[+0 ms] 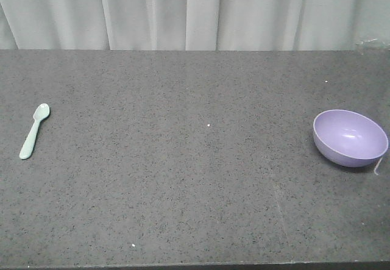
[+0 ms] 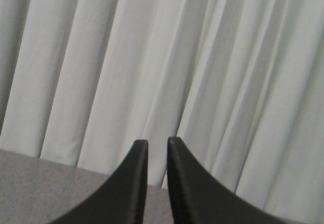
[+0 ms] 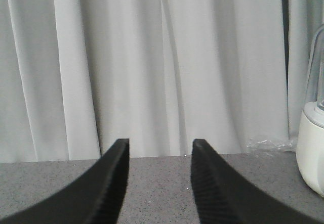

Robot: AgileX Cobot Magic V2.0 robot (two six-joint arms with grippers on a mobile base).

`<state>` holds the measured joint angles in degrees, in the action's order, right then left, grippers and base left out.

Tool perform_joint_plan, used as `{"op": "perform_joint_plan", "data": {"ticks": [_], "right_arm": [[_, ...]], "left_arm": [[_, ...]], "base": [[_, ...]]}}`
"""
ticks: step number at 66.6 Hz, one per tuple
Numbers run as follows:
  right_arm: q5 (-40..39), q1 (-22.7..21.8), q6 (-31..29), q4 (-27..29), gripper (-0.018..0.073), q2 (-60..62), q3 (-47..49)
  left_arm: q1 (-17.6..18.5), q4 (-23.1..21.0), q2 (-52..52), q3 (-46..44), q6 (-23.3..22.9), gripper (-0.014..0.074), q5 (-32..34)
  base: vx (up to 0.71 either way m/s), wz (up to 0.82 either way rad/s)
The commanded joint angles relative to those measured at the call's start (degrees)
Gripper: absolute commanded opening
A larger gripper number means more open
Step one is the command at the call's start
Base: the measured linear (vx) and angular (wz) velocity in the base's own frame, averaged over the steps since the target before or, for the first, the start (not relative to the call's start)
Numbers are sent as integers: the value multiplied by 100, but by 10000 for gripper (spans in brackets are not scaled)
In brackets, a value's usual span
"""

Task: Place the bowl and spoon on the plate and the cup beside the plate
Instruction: 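Open the left gripper and lower it over the pale green spoon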

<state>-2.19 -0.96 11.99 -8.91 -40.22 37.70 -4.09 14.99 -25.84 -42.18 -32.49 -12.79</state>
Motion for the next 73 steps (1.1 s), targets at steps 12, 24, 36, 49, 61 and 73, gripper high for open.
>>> {"op": "perform_joint_plan", "data": {"ticks": [12, 24, 36, 49, 61, 73], "right_arm": [[-570, 3, 22, 19, 551, -51, 204], [-564, 3, 22, 75, 549, -71, 204], [-559, 3, 22, 68, 549, -276, 204], [-345, 3, 22, -21, 549, -647, 427], [58, 3, 5, -98, 549, -982, 741], [89, 3, 0, -81, 549, -1147, 735]], "left_arm": [[49, -79, -1209, -518, -86, 437, 22], [54, -219, -1727, -761, 201, 509, 298], [180, -354, -2939, -2138, 1228, 503, -846], [238, -1063, -4589, -3510, 2357, 503, -1751], [238, -1224, -5744, -4054, 2751, 503, -2010], [238, -1224, -6513, -4072, 2830, 503, -2050]], "base": [[0, 0], [0, 0], [0, 0], [0, 0], [0, 0], [0, 0]]}}
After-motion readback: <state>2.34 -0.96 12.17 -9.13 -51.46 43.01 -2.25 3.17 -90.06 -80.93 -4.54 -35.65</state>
